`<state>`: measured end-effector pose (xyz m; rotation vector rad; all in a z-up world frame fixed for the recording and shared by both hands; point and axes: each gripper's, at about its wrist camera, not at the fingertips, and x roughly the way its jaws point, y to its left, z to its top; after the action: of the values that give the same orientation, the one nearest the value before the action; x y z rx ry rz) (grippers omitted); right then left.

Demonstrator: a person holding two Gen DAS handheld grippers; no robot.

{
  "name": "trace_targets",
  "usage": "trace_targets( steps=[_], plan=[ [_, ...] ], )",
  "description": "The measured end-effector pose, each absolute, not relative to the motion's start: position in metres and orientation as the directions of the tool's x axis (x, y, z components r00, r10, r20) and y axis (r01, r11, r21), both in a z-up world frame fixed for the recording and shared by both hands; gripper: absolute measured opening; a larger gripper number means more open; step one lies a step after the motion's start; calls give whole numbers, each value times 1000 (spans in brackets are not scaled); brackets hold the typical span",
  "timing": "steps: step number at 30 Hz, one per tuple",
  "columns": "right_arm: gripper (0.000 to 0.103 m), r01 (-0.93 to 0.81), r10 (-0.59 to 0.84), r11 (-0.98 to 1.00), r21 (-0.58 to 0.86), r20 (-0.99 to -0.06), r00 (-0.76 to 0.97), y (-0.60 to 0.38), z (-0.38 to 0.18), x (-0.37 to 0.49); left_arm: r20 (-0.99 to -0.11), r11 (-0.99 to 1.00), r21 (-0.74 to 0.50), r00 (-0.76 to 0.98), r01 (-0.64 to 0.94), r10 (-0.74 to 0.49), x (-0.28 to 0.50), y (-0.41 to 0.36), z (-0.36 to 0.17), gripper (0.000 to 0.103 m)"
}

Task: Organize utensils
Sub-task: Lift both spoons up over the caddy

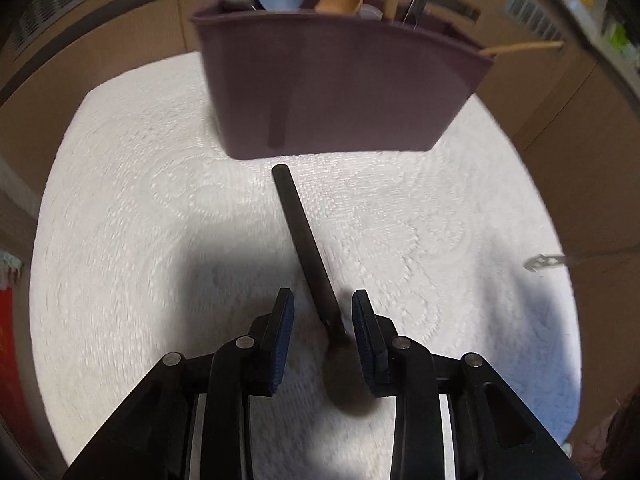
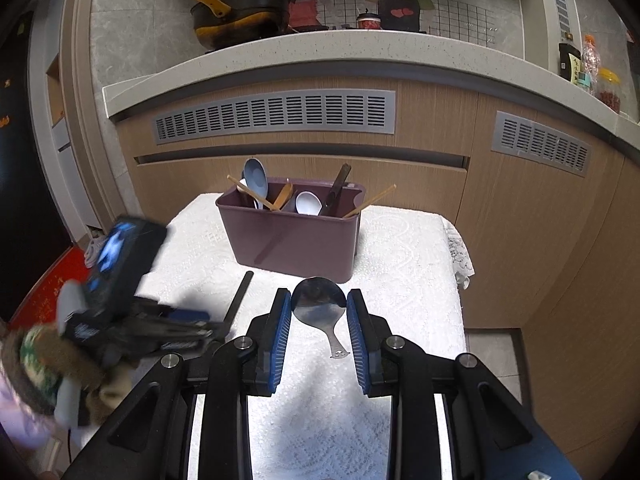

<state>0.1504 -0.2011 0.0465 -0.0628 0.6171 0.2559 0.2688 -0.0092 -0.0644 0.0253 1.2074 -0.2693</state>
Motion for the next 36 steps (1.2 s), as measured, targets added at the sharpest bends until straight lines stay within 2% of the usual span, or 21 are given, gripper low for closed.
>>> trace_targets(
  steps=[5,8,11,16,21,28,30,34,36],
  plan=[
    [26,-274,233,961,19,-584,777,-199,42,150,-961,951,-55,241,303,-132,295,-30,-67,29],
    [26,-279,242,960,28,-584,775,-200,41,150,-962,940,-15,252,342,-107,290,-34,-66,15],
    [26,-279,259,959,55,-575,776,-204,42,149,-932,951,-67,322,302,-168,269,-23,-58,12],
    [26,-285,288,954,98,-570,770,-208,43,147,-800,944,-249,504,216,-326,207,6,-33,12],
    [26,-284,298,952,118,-583,756,-205,46,148,-689,920,-339,613,198,-386,176,25,-7,12],
    [26,-287,296,951,110,-581,758,-195,54,149,-584,917,-343,718,203,-378,180,37,38,12],
    [26,-288,301,951,113,-559,772,-195,66,153,-519,913,-332,763,235,-385,189,36,70,12],
    [26,-324,337,940,108,-444,830,-195,127,165,-331,907,-286,857,308,-396,204,29,141,12],
    [26,-342,359,932,116,-401,843,-192,158,177,-241,883,-299,866,362,-438,218,26,166,12]
  ],
)
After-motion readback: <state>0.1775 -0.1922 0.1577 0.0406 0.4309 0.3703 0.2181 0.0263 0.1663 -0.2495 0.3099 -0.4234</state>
